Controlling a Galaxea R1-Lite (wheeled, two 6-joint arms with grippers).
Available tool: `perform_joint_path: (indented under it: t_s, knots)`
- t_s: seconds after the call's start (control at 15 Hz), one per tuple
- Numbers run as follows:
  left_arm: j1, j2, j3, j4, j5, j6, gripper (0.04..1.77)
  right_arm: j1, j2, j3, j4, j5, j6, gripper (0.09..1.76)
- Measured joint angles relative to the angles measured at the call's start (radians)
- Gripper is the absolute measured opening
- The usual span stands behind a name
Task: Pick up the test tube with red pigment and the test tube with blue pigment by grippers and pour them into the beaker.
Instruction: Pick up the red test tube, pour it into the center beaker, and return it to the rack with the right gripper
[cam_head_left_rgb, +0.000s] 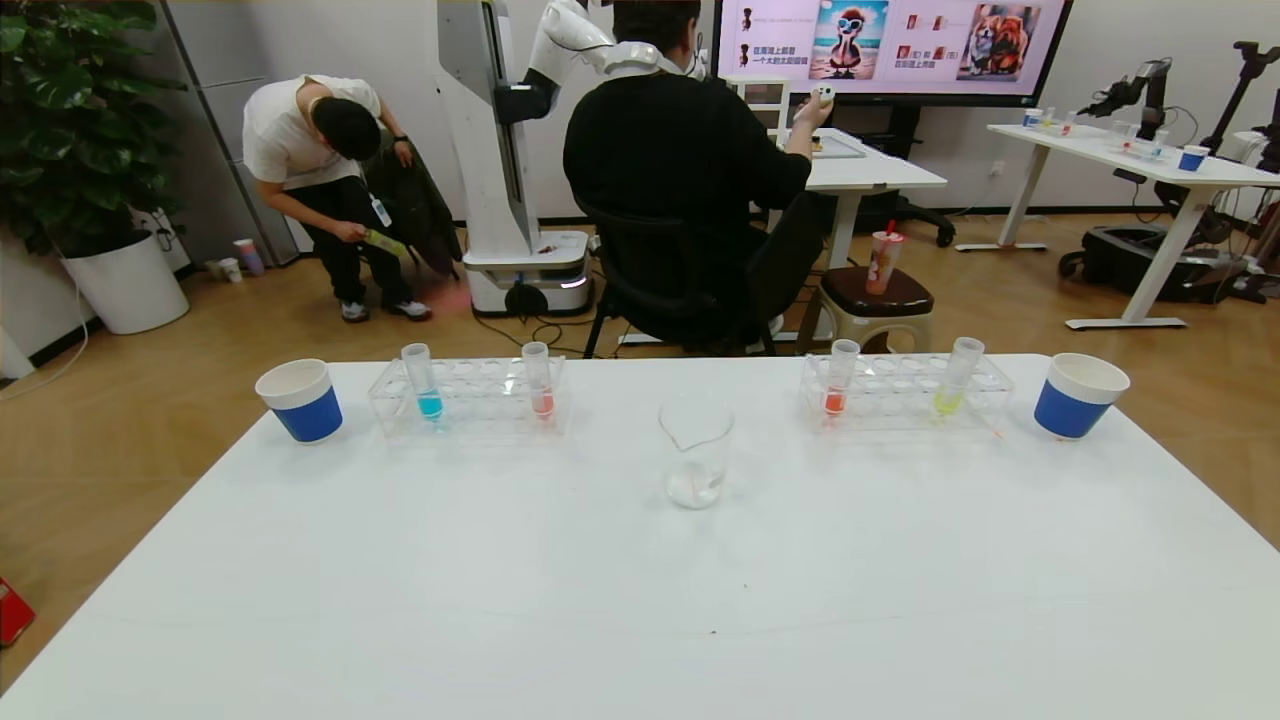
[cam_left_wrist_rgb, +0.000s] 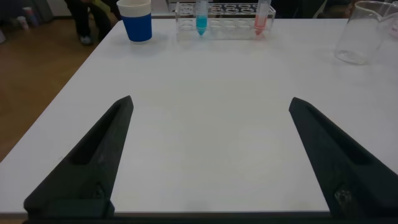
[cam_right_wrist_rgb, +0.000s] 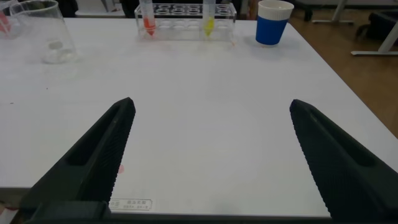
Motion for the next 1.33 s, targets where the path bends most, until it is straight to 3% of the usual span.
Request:
perform_joint_path:
  t_s: [0.33, 0.6, 0.8, 0.93, 1.33]
  knots:
    - [0.0, 0.0, 0.0, 0.0, 0.0, 0.0, 1.75, -0.006, 0.0, -0.003, -0.03, -0.01, -0.002, 1.74]
    - [0.0, 0.0, 0.0, 0.0, 0.0, 0.0, 1.75, -0.009, 0.048, -0.153, -0.017, -0.027, -0.003, 1.74]
    - [0.0, 0.0, 0.0, 0.0, 0.0, 0.0, 1.75, 0.012, 0.213, -0.306, -0.057, -0.026, 0.0, 1.74]
    - [0.0, 0.0, 0.0, 0.0, 0.0, 0.0, 1.75, 0.036, 0.364, -0.383, -0.153, -0.025, 0.0, 1.74]
    - [0.0, 0.0, 0.0, 0.0, 0.0, 0.0, 1.75, 0.084, 0.854, -0.474, -0.514, -0.021, 0.0, 1.74]
